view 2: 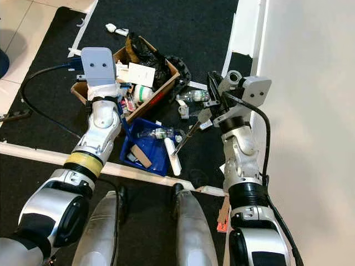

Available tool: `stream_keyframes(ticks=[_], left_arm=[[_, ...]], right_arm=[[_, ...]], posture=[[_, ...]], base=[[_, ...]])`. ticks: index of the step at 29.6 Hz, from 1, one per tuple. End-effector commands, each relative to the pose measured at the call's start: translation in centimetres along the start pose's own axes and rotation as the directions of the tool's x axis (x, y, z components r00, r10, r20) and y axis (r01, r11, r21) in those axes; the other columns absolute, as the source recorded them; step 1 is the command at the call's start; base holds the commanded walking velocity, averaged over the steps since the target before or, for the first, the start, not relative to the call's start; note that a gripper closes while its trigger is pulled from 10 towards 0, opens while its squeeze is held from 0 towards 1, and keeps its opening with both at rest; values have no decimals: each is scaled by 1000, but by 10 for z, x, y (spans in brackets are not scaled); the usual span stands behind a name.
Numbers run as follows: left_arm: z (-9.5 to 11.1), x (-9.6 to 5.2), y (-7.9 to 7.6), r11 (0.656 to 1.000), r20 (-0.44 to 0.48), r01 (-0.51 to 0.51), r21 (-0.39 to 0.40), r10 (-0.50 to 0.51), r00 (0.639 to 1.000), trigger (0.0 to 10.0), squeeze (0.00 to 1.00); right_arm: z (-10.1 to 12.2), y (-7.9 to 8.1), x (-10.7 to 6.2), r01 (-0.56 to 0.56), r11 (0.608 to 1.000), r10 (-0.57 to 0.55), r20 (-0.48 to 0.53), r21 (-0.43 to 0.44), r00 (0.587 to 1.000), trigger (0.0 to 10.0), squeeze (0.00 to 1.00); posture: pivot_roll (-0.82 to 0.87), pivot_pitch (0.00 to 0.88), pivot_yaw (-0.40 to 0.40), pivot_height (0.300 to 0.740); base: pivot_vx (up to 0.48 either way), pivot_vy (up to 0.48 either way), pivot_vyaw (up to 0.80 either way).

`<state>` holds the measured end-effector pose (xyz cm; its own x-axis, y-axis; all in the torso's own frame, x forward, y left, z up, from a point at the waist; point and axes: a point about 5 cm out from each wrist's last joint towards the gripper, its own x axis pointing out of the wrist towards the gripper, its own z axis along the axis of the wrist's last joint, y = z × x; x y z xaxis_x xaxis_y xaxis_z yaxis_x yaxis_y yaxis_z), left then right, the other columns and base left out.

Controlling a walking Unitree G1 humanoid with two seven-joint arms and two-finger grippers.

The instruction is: Sweep floor

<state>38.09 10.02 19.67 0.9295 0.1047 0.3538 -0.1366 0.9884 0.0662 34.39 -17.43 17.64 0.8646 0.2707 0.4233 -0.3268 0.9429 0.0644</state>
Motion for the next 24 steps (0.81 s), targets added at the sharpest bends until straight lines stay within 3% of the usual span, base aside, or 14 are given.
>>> stream_keyframes(ticks=[1,4,12,16,23,24], left_arm=[[-21,-13,-6,1000,-98,19,0,-18,995,10000,0],[-22,-14,-6,999,-99,16,-30,-19,995,10000,0],[-26,-16,0,995,-98,9,-99,-19,995,10000,0],[-29,-16,5,989,-110,-16,-148,-1,994,10000,0],[-29,-17,8,981,-92,-6,-195,-12,996,10000,0],[-28,-17,7,961,-84,27,-277,-52,995,10000,0]], right_arm=[[-9,-9,-11,18,999,-20,-61,-41,998,10000,0],[-8,-21,-15,10,993,-22,-103,-119,994,10000,0],[1,-44,-21,-14,975,-21,-155,-222,988,10000,0],[10,-63,-21,29,956,-80,-167,-291,983,10000,0],[15,-75,-23,84,939,-143,-156,-333,977,10000,0],[16,-80,-25,120,929,-182,-149,-350,972,10000,0]], posture=[[-9,371,-91,740],[-23,366,-98,740],[-37,353,-109,740],[-50,338,-117,740],[-57,325,-120,740],[-62,309,-120,740]], base=[[0,0,0],[0,0,0],[0,0,0],[0,0,0],[0,0,0],[0,0,0]])
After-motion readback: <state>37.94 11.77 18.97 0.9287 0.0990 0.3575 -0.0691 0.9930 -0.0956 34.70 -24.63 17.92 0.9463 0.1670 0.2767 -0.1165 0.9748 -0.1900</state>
